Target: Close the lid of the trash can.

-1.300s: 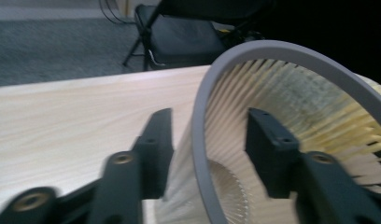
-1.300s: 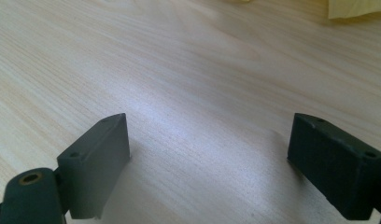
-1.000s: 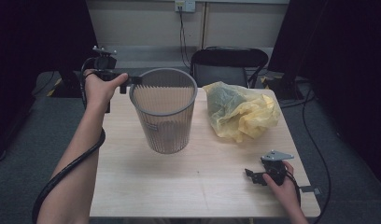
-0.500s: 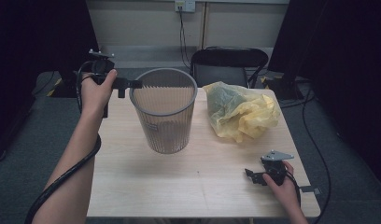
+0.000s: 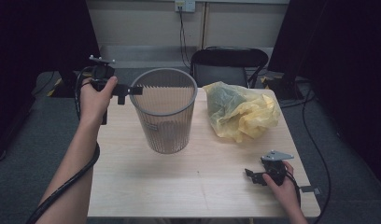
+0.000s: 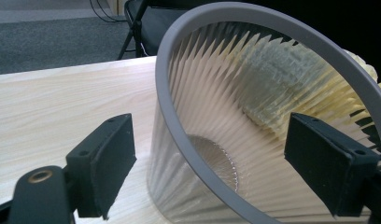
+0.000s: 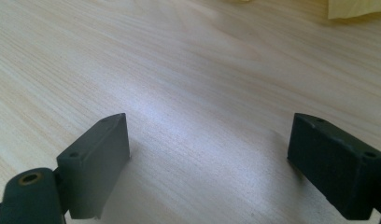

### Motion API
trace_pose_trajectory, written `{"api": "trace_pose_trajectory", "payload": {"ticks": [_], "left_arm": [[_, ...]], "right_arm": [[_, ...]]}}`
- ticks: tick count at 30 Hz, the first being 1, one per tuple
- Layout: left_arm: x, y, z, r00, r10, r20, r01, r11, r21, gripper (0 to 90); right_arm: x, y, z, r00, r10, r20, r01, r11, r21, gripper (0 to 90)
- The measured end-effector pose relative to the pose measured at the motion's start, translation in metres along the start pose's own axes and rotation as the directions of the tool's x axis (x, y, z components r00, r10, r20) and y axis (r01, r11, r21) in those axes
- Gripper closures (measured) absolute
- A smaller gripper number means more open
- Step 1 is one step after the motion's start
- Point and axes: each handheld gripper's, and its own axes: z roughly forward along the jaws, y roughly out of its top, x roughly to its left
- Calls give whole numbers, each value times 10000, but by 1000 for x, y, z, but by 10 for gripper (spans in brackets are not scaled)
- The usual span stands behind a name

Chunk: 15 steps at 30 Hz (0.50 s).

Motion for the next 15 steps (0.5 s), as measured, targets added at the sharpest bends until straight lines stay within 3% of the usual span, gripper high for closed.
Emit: {"api": "trace_pose_trajectory", "payload": {"ticks": [15], "left_arm": [[-11, -17, -4, 9994, 202, 274, -206, 9997, 153, 160]], "right_arm": [[0, 0, 0, 10000, 6, 18, -6, 10000, -1, 120]]}}
